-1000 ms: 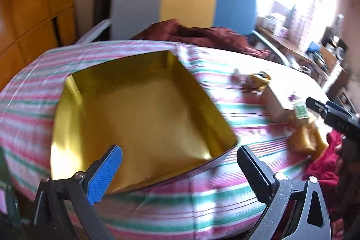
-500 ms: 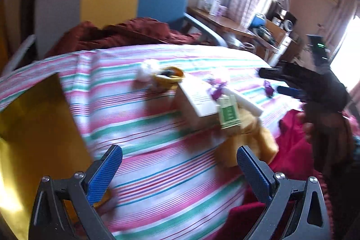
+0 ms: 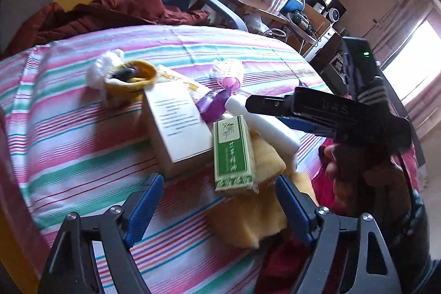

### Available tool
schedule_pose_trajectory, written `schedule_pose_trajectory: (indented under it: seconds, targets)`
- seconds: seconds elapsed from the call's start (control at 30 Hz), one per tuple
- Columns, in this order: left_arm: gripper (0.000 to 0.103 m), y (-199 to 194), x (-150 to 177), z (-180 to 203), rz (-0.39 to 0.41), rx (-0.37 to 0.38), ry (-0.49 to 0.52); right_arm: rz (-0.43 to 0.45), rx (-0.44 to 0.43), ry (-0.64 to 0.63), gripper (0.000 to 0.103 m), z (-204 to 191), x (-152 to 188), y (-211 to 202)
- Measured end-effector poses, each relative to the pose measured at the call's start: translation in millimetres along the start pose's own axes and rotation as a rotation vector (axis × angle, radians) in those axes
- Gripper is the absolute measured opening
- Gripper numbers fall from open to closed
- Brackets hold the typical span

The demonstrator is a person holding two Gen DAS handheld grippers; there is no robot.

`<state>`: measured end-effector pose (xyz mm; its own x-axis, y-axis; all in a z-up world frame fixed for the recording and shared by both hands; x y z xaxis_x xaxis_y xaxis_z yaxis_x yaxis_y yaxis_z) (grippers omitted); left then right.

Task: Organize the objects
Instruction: 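Move both tools toward the pile of items beside the gold tray, then grasp the green box with the left tool while the right tool grasps the white sponge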

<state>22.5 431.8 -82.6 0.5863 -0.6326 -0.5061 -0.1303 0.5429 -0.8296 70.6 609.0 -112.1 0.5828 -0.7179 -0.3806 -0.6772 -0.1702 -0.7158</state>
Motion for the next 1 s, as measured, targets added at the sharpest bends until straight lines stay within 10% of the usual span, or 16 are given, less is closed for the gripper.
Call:
schedule_pose_trajectory:
  seconds: [0.27,0.7,1.0]
  targets:
    - [0.038,25.9,-0.3,3.1,-0.084,0.073,-0.066,-0.024,-0.012,-0.054,0.074,-11.2,0.9,5.0]
    - [0.033,-37.7,15.3,-19.1,0.049,0.016,-0.06,0.075,-0.043,-0.098,0.062,-21.0,-8.3,-13.9]
    - [0.033,-116.8,59.4,-142.6,0.162,-0.215,-0.261,0.076,-0.066,-0.236,0.062,-72.5,0.4,-23.2]
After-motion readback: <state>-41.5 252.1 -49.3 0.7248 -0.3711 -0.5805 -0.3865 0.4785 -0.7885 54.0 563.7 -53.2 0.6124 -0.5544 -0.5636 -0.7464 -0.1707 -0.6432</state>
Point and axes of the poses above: each gripper's, at about its wrist camera, not at the fingertips, and y roughly the way its jaws point, z to its right, x to its underside, the point moved 6 cm from there along y, roughly the way its jaws point, and after that the axes turned 11 degrees about -x, right-handed, at the moved point
